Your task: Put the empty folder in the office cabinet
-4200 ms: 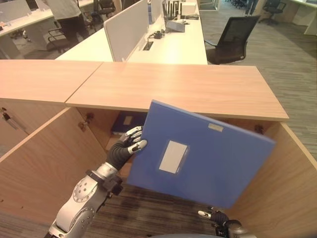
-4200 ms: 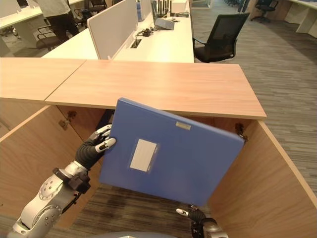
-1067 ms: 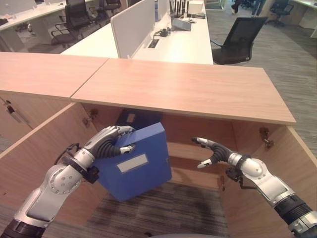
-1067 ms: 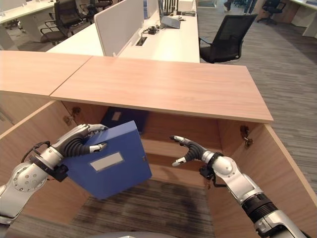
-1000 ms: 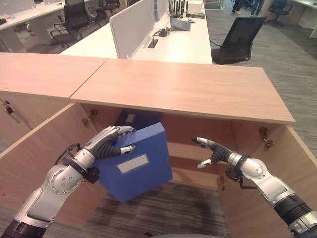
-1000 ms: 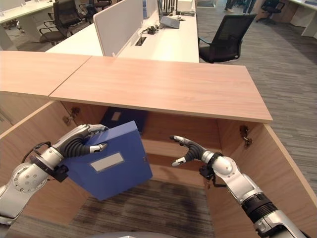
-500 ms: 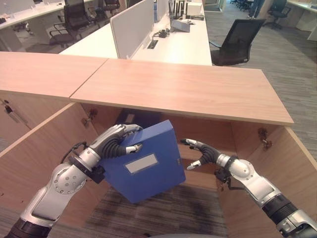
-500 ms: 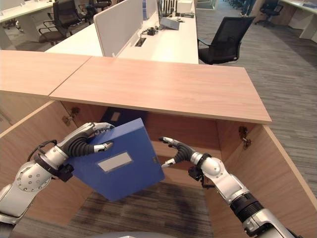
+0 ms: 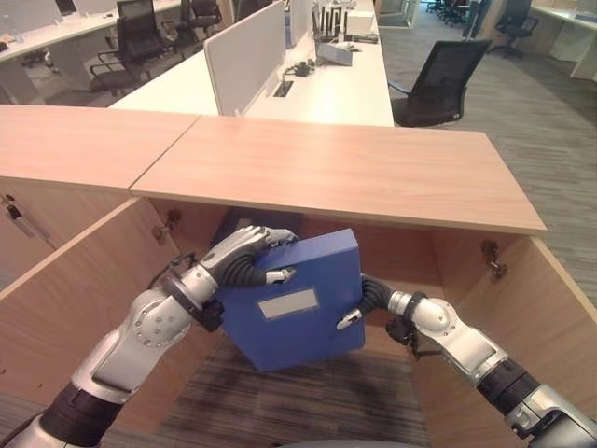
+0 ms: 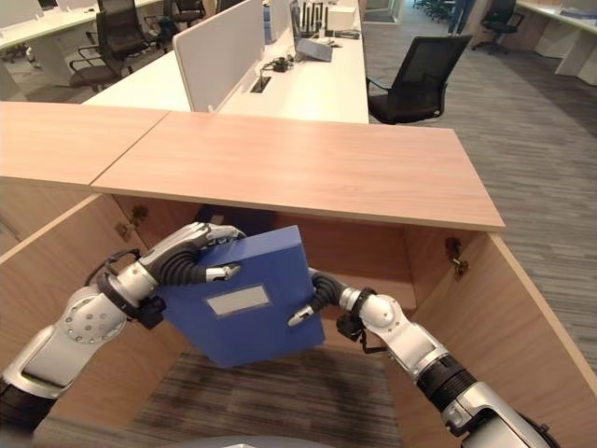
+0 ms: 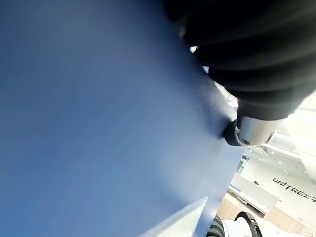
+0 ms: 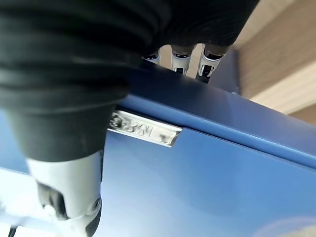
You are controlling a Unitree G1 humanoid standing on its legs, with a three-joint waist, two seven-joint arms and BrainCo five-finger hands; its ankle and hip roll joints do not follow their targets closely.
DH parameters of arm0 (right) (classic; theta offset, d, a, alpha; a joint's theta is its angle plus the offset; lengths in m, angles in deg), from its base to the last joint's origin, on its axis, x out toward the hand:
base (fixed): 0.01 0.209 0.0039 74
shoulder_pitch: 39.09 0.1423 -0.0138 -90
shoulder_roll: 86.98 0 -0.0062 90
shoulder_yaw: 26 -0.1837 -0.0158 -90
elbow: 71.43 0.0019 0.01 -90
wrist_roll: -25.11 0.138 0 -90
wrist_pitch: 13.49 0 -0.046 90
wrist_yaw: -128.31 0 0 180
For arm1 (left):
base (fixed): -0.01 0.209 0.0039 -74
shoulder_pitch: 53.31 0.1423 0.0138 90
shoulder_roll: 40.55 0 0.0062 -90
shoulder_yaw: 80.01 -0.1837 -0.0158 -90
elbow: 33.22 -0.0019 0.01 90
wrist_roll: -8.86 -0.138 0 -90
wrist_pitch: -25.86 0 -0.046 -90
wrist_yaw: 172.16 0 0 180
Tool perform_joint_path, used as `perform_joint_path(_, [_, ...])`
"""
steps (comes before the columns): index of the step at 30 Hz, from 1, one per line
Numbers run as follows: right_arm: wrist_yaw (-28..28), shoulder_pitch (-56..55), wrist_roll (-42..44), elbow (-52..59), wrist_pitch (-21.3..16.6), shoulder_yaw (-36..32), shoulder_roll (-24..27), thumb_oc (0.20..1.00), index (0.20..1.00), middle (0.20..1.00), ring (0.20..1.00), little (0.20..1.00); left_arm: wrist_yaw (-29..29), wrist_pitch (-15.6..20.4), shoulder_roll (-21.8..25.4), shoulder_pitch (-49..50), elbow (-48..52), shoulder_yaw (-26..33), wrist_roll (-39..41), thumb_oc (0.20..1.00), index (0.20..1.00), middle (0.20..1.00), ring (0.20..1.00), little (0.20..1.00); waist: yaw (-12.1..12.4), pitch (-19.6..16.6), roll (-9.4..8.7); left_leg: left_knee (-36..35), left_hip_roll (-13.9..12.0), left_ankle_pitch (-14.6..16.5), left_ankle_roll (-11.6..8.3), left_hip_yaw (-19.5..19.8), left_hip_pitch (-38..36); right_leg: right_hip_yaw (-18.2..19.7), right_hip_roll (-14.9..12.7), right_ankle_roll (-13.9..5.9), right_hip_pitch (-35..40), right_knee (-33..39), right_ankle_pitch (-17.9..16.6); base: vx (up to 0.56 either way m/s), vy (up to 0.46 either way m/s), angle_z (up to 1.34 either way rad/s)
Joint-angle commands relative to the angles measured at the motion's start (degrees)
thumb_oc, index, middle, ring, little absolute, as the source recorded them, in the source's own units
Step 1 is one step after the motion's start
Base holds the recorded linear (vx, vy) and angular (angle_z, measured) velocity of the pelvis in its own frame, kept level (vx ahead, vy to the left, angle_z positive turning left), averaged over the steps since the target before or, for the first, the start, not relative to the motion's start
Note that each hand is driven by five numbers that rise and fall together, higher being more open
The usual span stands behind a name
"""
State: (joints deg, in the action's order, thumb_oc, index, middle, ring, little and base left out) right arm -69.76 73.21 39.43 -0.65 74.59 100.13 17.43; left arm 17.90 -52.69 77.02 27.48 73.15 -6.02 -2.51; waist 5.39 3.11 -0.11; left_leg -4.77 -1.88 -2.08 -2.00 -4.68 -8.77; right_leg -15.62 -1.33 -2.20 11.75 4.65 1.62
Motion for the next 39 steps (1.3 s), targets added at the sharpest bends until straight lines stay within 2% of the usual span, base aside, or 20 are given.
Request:
perform_joint_path(1, [-1.02, 7.9, 4.0, 4.8, -3.62, 6.82, -9.19, 1.0, 1.0, 1.0, 1.0, 1.0, -6.59, 4.5, -4.18, -8.09, 2.77, -2.67, 4.87, 0.2, 0.2, 0.2, 0.2, 0.2, 0.83, -1.4, -3.74, -0.23, 3.39, 5.68, 1.46, 0.98, -1.36, 1.03, -0.11, -3.75, -2.44, 0.35, -1.7, -0.01, -0.001, -0.05])
perform_joint_path(2, [-2.24, 7.39, 6.01, 8.1, -3.78, 6.61, -6.49, 1.0, 1.0, 1.0, 1.0, 1.0, -6.56, 4.69, -4.35, -8.32, 3.68, -2.49, 4.86, 0.2, 0.2, 0.2, 0.2, 0.2, 0.57, -1.36, -3.97, -0.23, 3.34, 5.72, 1.38, 0.88, -1.37, 1.03, -0.11, -3.81, -2.47, 0.35, -1.76, 0.0, 0.0, 0.0])
perform_joint_path(3, [-2.61, 6.43, 6.65, 9.95, -3.36, 6.14, -5.44, 0.41, 0.41, 0.41, 0.41, 0.41, -6.43, 4.68, -4.85, -8.72, 4.21, -2.64, 4.75, 0.2, 0.2, 0.2, 0.2, 0.2, 0.45, -1.37, -3.94, -0.23, 3.33, 5.73, 1.33, 0.79, -1.34, 0.94, -0.16, -3.87, -2.48, 0.35, -1.77, 0.0, 0.0, 0.0])
perform_joint_path(4, [-1.97, 4.38, 7.39, 9.87, -3.68, 6.11, -5.47, 0.2, 0.2, 0.2, 0.2, 0.2, -6.14, 4.86, -6.08, -9.72, 5.17, -3.37, 6.3, 0.2, 0.2, 0.2, 0.2, 0.2, 0.23, -1.33, -3.9, -0.23, 3.38, 5.8, 1.36, 0.78, -1.4, 0.82, -0.2, -3.93, -2.5, 0.35, -1.89, 0.0, 0.0, 0.0])
perform_joint_path(8, [1.45, -2.81, 15.41, 5.53, -4.02, 2.89, -11.08, 0.2, 0.2, 0.2, 0.2, 0.2, -4.29, 4.45, -7.21, -7.21, 6.8, -3.42, 14.74, 0.2, 0.2, 0.2, 0.2, 0.2, -0.22, -1.05, -3.43, -0.23, 3.47, 5.77, 1.5, 0.75, -1.5, 0.8, -0.28, -3.89, -2.49, 0.35, -1.95, 0.0, 0.005, -0.04])
perform_joint_path(12, [1.6, -5.05, 17.64, 5.09, -3.66, 2.3, -11.85, 0.2, 0.2, 0.2, 0.2, 0.2, -3.44, 3.77, -7.23, -5.48, 6.32, -3.15, 17.24, 0.2, 0.2, 0.2, 0.2, 0.2, -0.38, -1.07, -3.34, -0.23, 3.49, 5.85, 1.51, 0.7, -1.63, 0.92, -0.27, -3.87, -2.43, 0.35, -1.91, 0.0, 0.004, -0.03])
perform_joint_path(13, [1.46, -5.87, 17.9, 4.74, -3.42, 2.12, -12.07, 0.2, 0.2, 0.2, 0.2, 0.2, -2.84, 3.48, -7.13, -4.68, 6.12, -3.06, 18.41, 0.256, 0.256, 0.256, 0.256, 0.256, -0.42, -1.05, -3.29, -0.23, 3.48, 5.89, 1.51, 0.7, -1.69, 0.95, -0.28, -3.88, -2.43, 0.35, -1.93, 0.0, 0.0, 0.0])
perform_joint_path(14, [1.45, -5.94, 17.9, 4.75, -3.43, 2.15, -12.09, 0.2, 0.2, 0.2, 0.2, 0.2, -2.77, 3.47, -7.1, -4.57, 6.17, -3.01, 18.48, 0.551, 0.551, 0.551, 0.551, 0.551, -0.42, -1.11, -3.31, -0.23, 3.48, 5.9, 1.51, 0.68, -1.7, 0.96, -0.27, -3.88, -2.42, 0.35, -1.92, 0.0, 0.0, 0.0])
perform_joint_path(15, [1.08, -7.1, 18.16, 3.88, -2.88, 2.07, -12.04, 0.2, 0.2, 0.2, 0.2, 0.2, -1.63, 2.66, -6.91, -3.22, 5.35, -2.68, 20.4, 1.0, 1.0, 1.0, 1.0, 1.0, -0.47, -1.13, -3.22, -0.23, 3.47, 5.91, 1.49, 0.62, -1.76, 0.9, -0.24, -3.88, -2.38, 0.35, -1.91, 0.0, 0.0, 0.0])
perform_joint_path(25, [0.6, -14.32, 23.89, -2.77, -0.48, -3.17, -13.09, 0.2, 0.2, 0.2, 0.2, 0.2, 1.02, -1.16, -8.45, 6.04, -3.95, 1.47, 28.08, 1.0, 1.0, 1.0, 1.0, 1.0, -0.72, -1.11, -3.04, -0.23, 3.43, 5.9, 1.35, 0.65, -1.85, 0.86, -0.3, -3.75, -2.35, 0.35, -1.81, 0.0, 0.0, 0.0])
perform_joint_path(26, [0.93, -16.02, 25.63, -5.01, 0.16, -5.11, -13.71, 0.2, 0.2, 0.2, 0.2, 0.2, 0.87, -2.27, -10.1, 8.62, -7.85, 3.06, 31.09, 1.0, 1.0, 1.0, 1.0, 1.0, -0.75, -1.05, -2.99, -0.23, 3.43, 5.84, 1.36, 0.66, -1.84, 0.87, -0.3, -3.72, -2.37, 0.35, -1.85, 0.0, 0.0, 0.0])
perform_joint_path(31, [1.94, -18.9, 28.38, -9.94, 0.8, -8.61, -15.56, 0.2, 0.2, 0.2, 0.2, 0.2, -1.3, -3.68, -13.1, 14.74, -14.22, 7.96, 32.24, 1.0, 1.0, 1.0, 1.0, 1.0, -0.47, -0.64, -2.82, -0.23, 3.47, 5.8, 1.42, 0.92, -1.81, 0.76, -0.22, -3.6, -2.35, 0.35, -1.77, 0.0, 0.0, 0.0])
perform_joint_path(35, [4.3, -22.24, 31.19, -15.26, 1.69, -14.48, -17.61, 0.2, 0.2, 0.2, 0.2, 0.2, -5.05, -5.56, -19.52, 21.57, -22.76, 13.13, 33.7, 1.0, 1.0, 1.0, 1.0, 1.0, -0.3, -0.09, -2.62, -0.23, 3.64, 5.61, 1.58, 1.41, -1.3, 0.48, -0.16, -3.5, -2.75, 0.35, -1.7, 0.0, 0.0, 0.0])
perform_joint_path(36, [5.82, -23.3, 32.83, -16.82, 2.75, -17.25, -18.45, 0.2, 0.2, 0.2, 0.2, 0.2, -7.97, -6.98, -22.34, 23.11, -27.78, 14.3, 33.21, 1.0, 1.0, 1.0, 1.0, 1.0, -0.2, 0.42, -2.36, -0.23, 3.61, 5.61, 1.66, 1.79, -1.17, 0.42, -0.08, -3.43, -2.82, 0.35, -1.58, -0.01, 0.009, 0.03])
perform_joint_path(37, [5.82, -23.27, 32.83, -16.82, 2.76, -17.27, -18.45, 0.2, 0.2, 0.2, 0.2, 0.2, -7.98, -6.97, -22.34, 23.07, -27.8, 14.29, 33.21, 1.0, 1.0, 1.0, 1.0, 1.0, -0.24, 0.28, -2.41, -0.23, 3.66, 5.48, 1.68, 1.82, -0.94, 0.38, -0.14, -3.43, -3.03, 0.35, -1.65, -0.01, 0.008, 0.08])
perform_joint_path(39, [7.55, -23.68, 35.18, -18.73, 3.2, -19.43, -19.56, 0.2, 0.2, 0.2, 0.2, 0.2, -10.87, -9.16, -25.13, 23.24, -36.63, 14.51, 34.07, 1.0, 1.0, 1.0, 1.0, 1.0, -0.4, 0.37, -2.19, -0.23, 3.72, 5.24, 1.77, 2.11, -0.46, 0.25, -0.05, -3.39, -3.48, 0.35, -1.64, 0.0, -0.005, 0.14])
